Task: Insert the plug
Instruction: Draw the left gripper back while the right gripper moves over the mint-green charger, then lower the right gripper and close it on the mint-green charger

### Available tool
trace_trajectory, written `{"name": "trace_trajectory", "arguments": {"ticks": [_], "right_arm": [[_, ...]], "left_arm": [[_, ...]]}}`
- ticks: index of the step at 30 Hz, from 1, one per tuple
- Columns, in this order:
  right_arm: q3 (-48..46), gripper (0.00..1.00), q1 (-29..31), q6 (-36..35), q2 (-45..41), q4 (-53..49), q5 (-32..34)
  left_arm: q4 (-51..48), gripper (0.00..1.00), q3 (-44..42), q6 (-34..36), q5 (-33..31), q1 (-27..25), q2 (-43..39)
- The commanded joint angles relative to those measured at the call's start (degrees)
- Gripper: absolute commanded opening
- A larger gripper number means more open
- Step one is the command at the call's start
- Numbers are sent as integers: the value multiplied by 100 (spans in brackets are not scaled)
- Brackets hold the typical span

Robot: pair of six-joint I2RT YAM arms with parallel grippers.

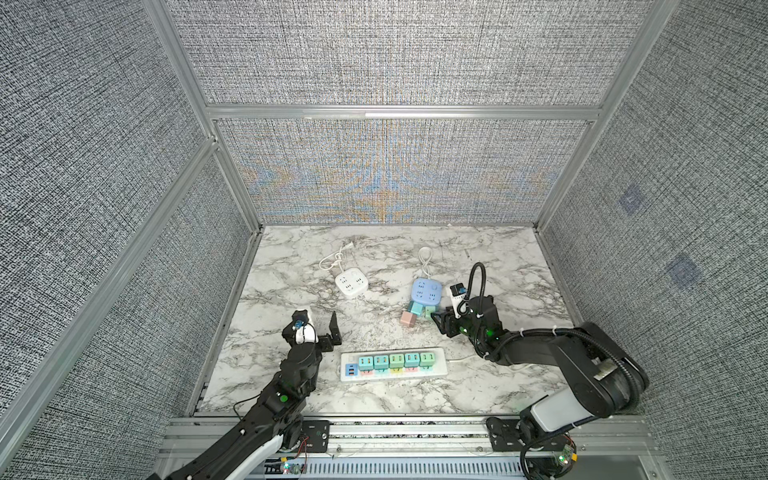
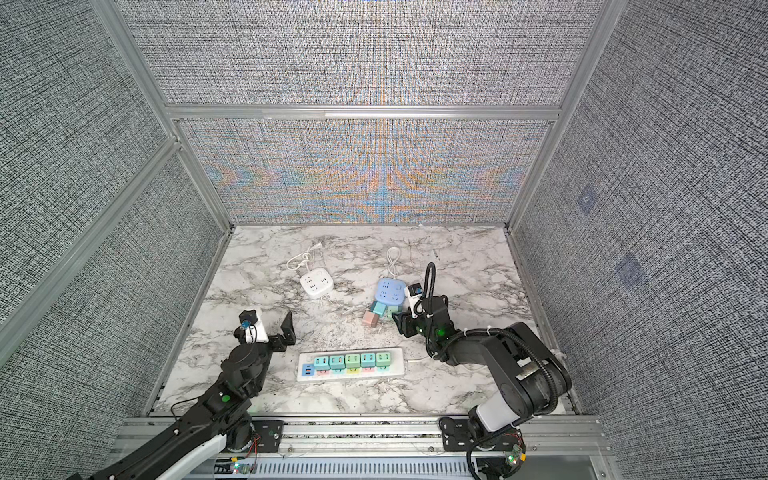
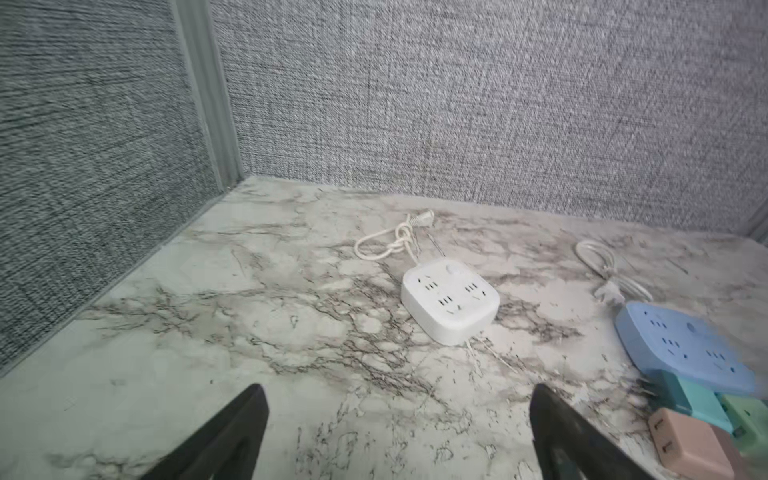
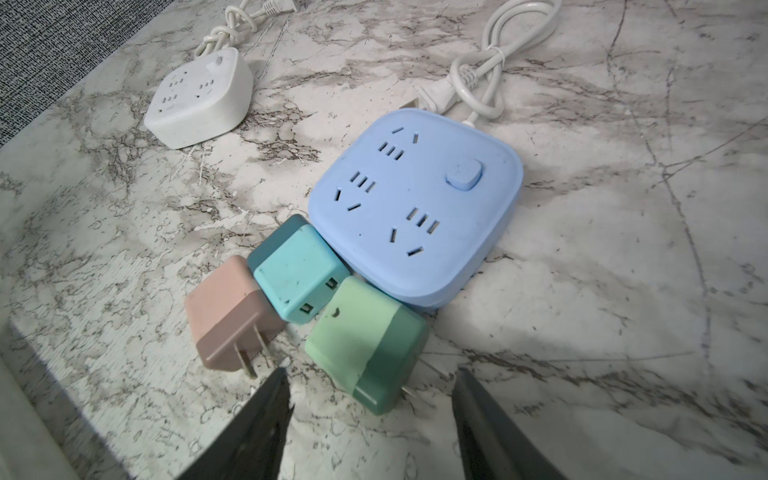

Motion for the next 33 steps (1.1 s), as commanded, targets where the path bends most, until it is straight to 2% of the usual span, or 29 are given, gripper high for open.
{"name": "trace_trajectory", "arguments": {"ticks": [1, 7, 14, 21, 33], "right_arm": [[26, 64, 26, -24, 66, 190, -99], [271, 65, 47, -101, 234, -94, -68], [797, 69, 52, -298, 609, -585, 335], [957, 70, 108, -242, 964, -602, 62], [318, 70, 664, 272, 405, -183, 326]], "left_arm": [[-153, 100, -124, -154, -541, 17, -622], [-1492, 100, -21, -522, -536, 17, -1810], [-1346, 100, -400, -332, -499, 17, -2617], [-1174, 100, -392, -328, -473, 17, -2336], [-947, 100, -338, -308, -399, 12, -1886]]}}
